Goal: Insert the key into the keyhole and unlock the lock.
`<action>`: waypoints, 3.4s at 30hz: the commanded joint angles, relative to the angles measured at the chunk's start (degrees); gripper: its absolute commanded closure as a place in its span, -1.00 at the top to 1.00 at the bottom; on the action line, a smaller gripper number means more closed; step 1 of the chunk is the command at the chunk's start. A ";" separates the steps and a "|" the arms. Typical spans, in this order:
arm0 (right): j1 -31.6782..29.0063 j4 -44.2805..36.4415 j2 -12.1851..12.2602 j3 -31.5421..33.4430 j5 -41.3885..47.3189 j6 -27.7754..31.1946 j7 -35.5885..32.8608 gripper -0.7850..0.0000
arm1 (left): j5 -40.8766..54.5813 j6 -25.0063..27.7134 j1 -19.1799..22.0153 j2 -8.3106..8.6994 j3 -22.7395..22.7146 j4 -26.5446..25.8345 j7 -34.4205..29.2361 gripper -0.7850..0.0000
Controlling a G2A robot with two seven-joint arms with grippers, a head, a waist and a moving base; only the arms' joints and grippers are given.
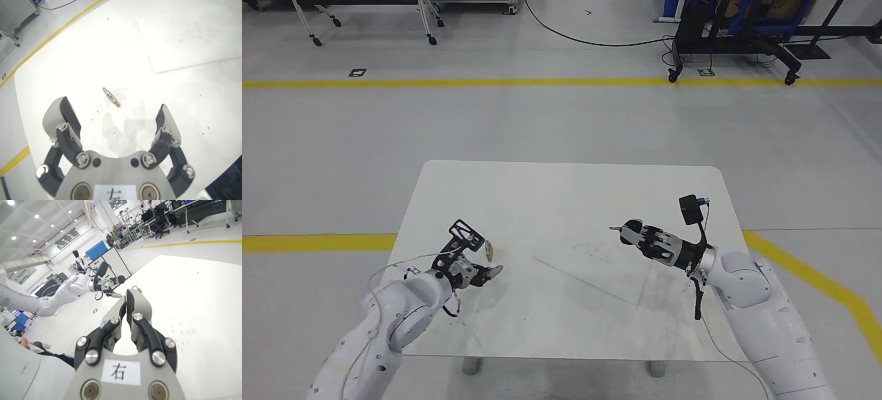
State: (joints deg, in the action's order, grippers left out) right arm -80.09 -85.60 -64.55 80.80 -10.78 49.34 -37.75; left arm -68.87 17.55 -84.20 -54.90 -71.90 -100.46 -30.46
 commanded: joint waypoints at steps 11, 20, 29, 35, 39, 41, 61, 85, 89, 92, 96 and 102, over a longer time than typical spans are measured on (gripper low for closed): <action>0.00 0.00 0.00 0.00 0.00 0.00 0.00 -1.00 | -4.09 -2.47 5.93 -1.58 5.96 5.90 -2.95 -0.17; 0.00 0.00 0.00 0.00 0.00 0.00 0.00 -1.00 | -3.27 -1.68 9.95 -2.64 8.08 10.84 -2.42 -0.45; 0.00 0.00 0.00 0.00 0.00 0.00 0.00 -1.00 | -5.13 -1.78 11.01 -3.12 8.67 11.33 -1.56 -1.00; 0.00 0.00 0.00 0.00 0.00 0.00 0.00 -1.00 | -5.96 -0.83 11.26 -3.20 8.12 10.76 0.14 -1.00; 0.00 0.00 0.00 0.00 0.00 0.00 0.00 -1.00 | -4.10 0.10 12.00 -3.50 8.07 11.25 1.40 -1.00; 0.00 0.00 0.00 0.00 0.00 0.00 0.00 -1.00 | -1.61 1.12 12.31 -3.64 7.65 11.68 2.29 -1.00; 0.00 0.00 0.00 0.00 0.00 0.00 0.00 -1.00 | 2.29 -3.18 15.10 -4.71 6.47 12.47 8.78 -1.00; -1.21 -1.60 -0.04 -0.55 -0.15 -0.19 3.86 -1.00 | 30.86 5.79 19.61 -6.19 6.34 18.65 2.05 -1.00; -2.06 -1.86 -0.07 -0.27 0.22 0.37 7.43 -1.00 | 46.99 7.81 24.20 -7.40 8.69 23.58 -6.66 -1.00; -2.20 -0.31 -0.13 -0.02 4.07 1.97 10.26 -1.00 | 66.21 4.82 28.43 -9.12 11.44 29.56 -14.81 -1.00; -1.67 1.88 -0.20 -0.51 9.51 4.63 11.76 -1.00 | 74.80 2.95 35.83 -11.82 17.48 36.57 -20.93 -1.00; -1.67 1.88 -0.20 -0.51 9.51 4.63 11.76 -1.00 | 74.80 2.95 35.83 -11.82 17.48 36.57 -20.93 -1.00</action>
State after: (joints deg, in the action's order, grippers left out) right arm -81.76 -83.72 -64.75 80.28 -1.29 53.97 -25.98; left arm 5.83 20.52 -48.38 -66.71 -54.43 -63.88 -51.38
